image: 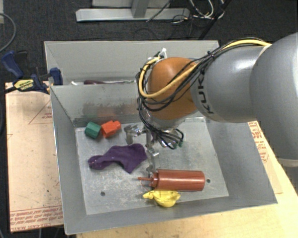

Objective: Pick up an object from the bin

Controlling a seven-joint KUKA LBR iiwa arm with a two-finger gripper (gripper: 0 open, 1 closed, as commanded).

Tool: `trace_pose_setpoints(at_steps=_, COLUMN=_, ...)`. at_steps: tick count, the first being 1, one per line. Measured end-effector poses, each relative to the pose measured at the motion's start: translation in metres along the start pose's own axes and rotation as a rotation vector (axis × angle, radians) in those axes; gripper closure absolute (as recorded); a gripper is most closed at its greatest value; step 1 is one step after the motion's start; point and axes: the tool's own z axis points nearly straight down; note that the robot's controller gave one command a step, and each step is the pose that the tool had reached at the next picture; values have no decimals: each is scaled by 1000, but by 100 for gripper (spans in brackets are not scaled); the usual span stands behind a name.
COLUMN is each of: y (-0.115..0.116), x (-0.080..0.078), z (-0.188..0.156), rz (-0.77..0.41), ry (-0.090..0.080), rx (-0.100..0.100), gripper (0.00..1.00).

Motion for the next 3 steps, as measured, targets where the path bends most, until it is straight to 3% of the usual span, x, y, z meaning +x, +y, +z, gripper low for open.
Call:
trace_pose_setpoints(at_steps=1, y=18, x=6, z=-7, rz=196, ry=-1, rx=8, gripper=0)
trace_pose_setpoints(at_steps=2, y=29, x=-49, z=27, rz=-66, ry=-5, rx=-1, gripper=100)
trace_pose_setpoints(at_steps=3, y=29, x=-48, z=27, rz=-66, ry=-4, rx=-1, gripper=0)
